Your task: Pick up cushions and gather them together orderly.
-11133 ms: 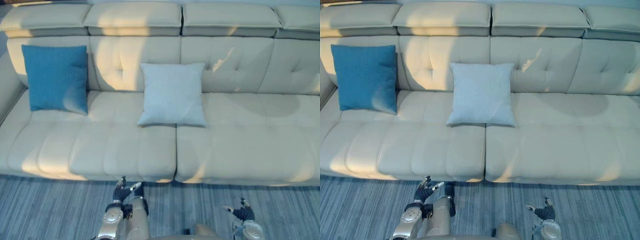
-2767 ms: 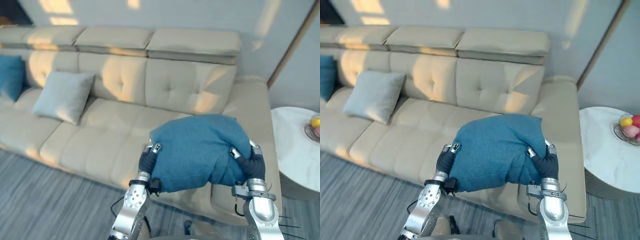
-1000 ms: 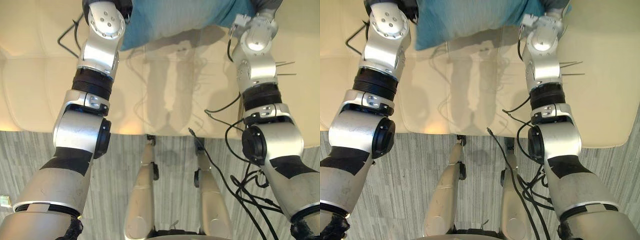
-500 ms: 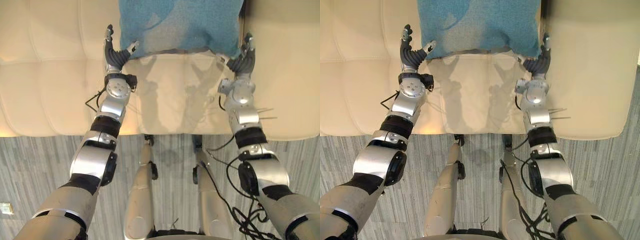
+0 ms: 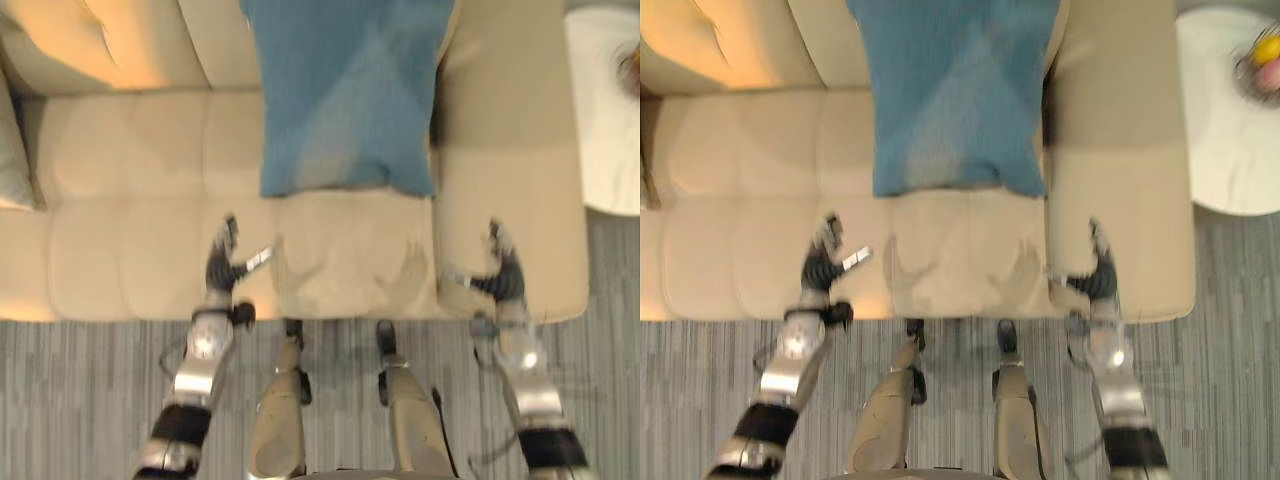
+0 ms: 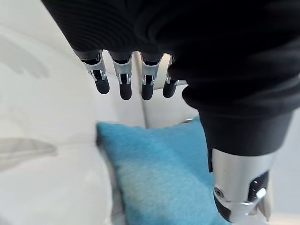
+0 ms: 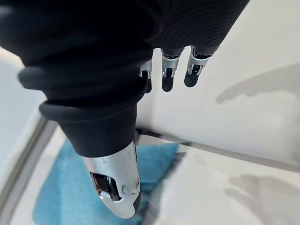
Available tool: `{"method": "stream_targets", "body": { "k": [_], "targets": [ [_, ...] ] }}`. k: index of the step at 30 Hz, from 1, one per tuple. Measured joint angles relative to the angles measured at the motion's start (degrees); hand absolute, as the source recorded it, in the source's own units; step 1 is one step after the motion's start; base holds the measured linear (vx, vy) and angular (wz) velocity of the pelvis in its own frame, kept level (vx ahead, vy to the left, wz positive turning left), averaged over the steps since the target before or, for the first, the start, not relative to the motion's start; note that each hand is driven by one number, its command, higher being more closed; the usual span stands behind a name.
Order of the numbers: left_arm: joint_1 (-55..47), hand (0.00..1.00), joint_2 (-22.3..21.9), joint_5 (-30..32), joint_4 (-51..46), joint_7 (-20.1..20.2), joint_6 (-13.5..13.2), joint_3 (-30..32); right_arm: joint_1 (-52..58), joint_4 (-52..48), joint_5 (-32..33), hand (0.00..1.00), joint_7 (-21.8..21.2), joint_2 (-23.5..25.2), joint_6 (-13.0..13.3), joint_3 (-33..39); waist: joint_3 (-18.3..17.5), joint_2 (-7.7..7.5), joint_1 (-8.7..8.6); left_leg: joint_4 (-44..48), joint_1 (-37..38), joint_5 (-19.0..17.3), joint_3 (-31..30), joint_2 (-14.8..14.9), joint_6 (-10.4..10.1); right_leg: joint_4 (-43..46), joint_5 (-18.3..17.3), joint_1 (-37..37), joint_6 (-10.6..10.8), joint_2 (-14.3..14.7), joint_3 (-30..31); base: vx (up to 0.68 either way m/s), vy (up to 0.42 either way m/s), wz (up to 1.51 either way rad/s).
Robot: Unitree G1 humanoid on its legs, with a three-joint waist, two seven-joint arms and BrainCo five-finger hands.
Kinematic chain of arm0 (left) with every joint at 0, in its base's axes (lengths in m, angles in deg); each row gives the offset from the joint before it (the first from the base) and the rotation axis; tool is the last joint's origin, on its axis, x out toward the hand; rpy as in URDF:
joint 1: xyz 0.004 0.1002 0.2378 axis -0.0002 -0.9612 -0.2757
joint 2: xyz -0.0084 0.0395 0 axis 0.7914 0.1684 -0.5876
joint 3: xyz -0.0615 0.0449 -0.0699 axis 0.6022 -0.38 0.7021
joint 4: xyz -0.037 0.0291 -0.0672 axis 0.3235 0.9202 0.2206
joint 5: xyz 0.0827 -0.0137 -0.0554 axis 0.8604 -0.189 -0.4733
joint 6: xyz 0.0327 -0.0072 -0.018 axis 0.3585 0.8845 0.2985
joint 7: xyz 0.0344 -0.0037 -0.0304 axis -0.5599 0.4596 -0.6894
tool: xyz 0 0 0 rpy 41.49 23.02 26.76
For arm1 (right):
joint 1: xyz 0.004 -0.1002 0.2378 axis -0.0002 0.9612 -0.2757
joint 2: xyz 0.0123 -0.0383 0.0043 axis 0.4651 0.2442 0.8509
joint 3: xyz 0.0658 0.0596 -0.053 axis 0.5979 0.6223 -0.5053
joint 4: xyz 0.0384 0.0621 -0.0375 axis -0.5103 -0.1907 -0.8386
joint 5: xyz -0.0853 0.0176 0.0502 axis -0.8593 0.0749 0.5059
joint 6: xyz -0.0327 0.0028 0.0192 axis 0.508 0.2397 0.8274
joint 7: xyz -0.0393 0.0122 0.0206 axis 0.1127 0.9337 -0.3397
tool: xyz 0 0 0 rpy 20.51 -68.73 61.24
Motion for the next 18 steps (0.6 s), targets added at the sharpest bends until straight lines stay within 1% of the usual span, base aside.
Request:
{"method": "stream_targets", "body": {
  "k": [1,2,3,4,5,6,9,10,12,13,14,15,16,17,18],
  "targets": [
    [-2.58,0.00,-1.11,0.09,3.48,1.54,0.19,0.17,2.33,5.74,-0.52,0.00,-1.43,1.36,0.15,0.00,-2.35,-0.26,-0.09,1.23,1.08,-0.83,0.00,-0.16,0.10,-0.02,-0.60,1.69,-0.17,-0.27,-0.16,0.16,-0.055,0.03],
    [-4.03,0.00,-1.72,0.08,8.21,3.57,0.84,0.37,3.40,12.97,-1.83,0.00,-3.02,2.27,0.13,0.08,-3.80,-0.29,-0.26,2.14,3.25,-1.99,0.14,-0.34,0.04,-0.26,-1.14,4.10,-0.04,-0.53,-0.06,0.14,-0.044,0.01],
    [-4.46,0.00,-1.79,0.08,10.24,4.39,1.32,0.50,3.45,16.04,-2.25,0.00,-3.69,2.38,0.06,0.05,-4.04,-0.28,-0.35,2.24,4.38,-2.19,0.23,-0.39,-0.02,-0.53,-1.19,5.08,-0.05,-0.60,0.02,0.09,-0.030,-0.10],
    [-4.67,0.00,-2.02,0.09,14.24,5.58,1.97,1.13,3.27,20.99,-2.57,0.00,-4.69,2.62,-0.02,0.09,-5.03,-0.15,-0.39,2.24,6.17,-2.97,0.34,-0.42,-0.19,-1.11,-1.28,6.89,-0.14,-0.62,0.27,0.06,-0.016,-0.13],
    [-5.07,0.00,-2.41,0.28,16.97,6.33,2.50,2.31,3.31,23.86,-2.72,0.00,-4.97,2.82,-0.12,0.10,-5.98,-0.04,-0.52,2.17,7.23,-3.36,0.49,-0.39,-0.10,-1.80,-1.27,8.10,-0.15,-0.62,0.40,0.05,-0.012,-0.25],
    [-5.86,0.00,-2.70,0.86,20.88,7.15,2.71,4.13,3.23,27.07,-3.14,0.00,-5.72,3.12,-0.25,0.38,-6.88,-0.03,-1.01,2.06,9.01,-3.87,1.35,-0.29,-0.30,-2.51,-1.17,9.65,-0.15,-0.54,1.20,0.04,-0.009,-0.24],
    [-6.08,0.00,-2.49,2.56,26.13,7.30,3.16,5.27,3.09,30.37,-3.95,0.00,-6.39,3.21,-0.42,0.73,-7.55,-0.14,-1.25,2.11,11.36,-4.67,2.99,-0.31,-0.53,-2.40,-1.22,11.01,-0.10,-0.54,2.53,0.02,-0.006,-0.29],
    [-6.08,0.00,-2.51,3.59,28.29,7.29,3.64,5.71,3.01,32.25,-4.16,0.00,-6.79,3.53,-0.72,1.55,-7.69,-0.29,-1.45,2.69,12.14,-5.25,3.43,-0.44,-0.36,-1.77,-1.88,11.58,-0.57,-0.79,2.62,0.00,-0.001,-0.13],
    [-5.78,0.00,-2.60,5.32,29.05,7.29,4.16,6.16,3.30,33.81,-4.07,0.00,-6.93,4.26,-1.08,1.92,-7.57,-0.91,-1.68,5.61,11.88,-6.83,3.43,-0.30,0.05,-1.04,-1.72,12.23,-0.02,-1.13,2.85,-0.01,-0.011,-0.07],
    [-5.81,0.00,-2.92,6.01,29.15,7.28,4.28,6.82,3.50,34.49,-4.03,0.00,-6.98,5.09,-1.25,2.25,-7.73,-0.59,-1.45,6.26,11.82,-6.58,3.19,0.86,0.42,4.42,-3.35,11.73,-0.80,-1.60,1.60,-0.01,-0.052,0.07],
    [-5.55,0.00,-3.26,6.62,29.14,7.14,4.39,7.62,3.55,34.92,-3.96,0.00,-7.03,5.88,-1.45,2.29,-7.70,-1.25,-1.62,8.08,11.34,-6.61,2.95,0.71,0.44,17.04,-6.11,8.34,-1.26,-2.39,-0.33,-0.01,-0.072,0.27],
    [-5.57,0.00,-3.48,7.01,29.14,7.10,4.47,7.95,3.86,35.67,-3.91,0.00,-7.03,6.48,-1.64,2.25,-7.97,-2.21,-1.64,9.83,11.22,-6.89,2.43,0.28,0.69,27.23,-7.22,6.83,-0.67,-3.73,-1.26,-0.07,-0.097,0.57],
    [-5.56,0.00,-3.89,7.73,29.03,7.00,4.70,8.57,4.08,36.88,-3.93,0.00,-6.96,6.82,-1.90,2.08,-8.41,-2.91,-1.58,11.85,10.45,-6.94,1.76,-0.10,0.68,33.80,-7.21,7.30,0.44,-4.74,-1.60,-0.07,-0.096,0.67],
    [-5.57,0.00,-4.22,8.17,28.90,6.96,4.69,9.13,4.09,37.45,-3.94,0.00,-6.93,6.88,-2.13,2.17,-8.95,-3.59,-1.31,13.30,9.15,-6.98,1.28,-0.24,0.61,32.22,-7.01,8.21,1.73,-4.59,-1.67,-0.13,-0.139,0.56],
    [-5.50,0.00,-4.65,8.16,28.96,6.91,4.79,9.75,3.95,37.59,-3.93,0.00,-6.91,6.70,-2.26,2.52,-9.13,-3.97,-0.94,13.85,8.02,-6.93,1.24,0.02,0.48,29.81,-8.33,8.86,2.99,-4.38,-2.08,-0.13,-0.119,0.11]
  ]
}}
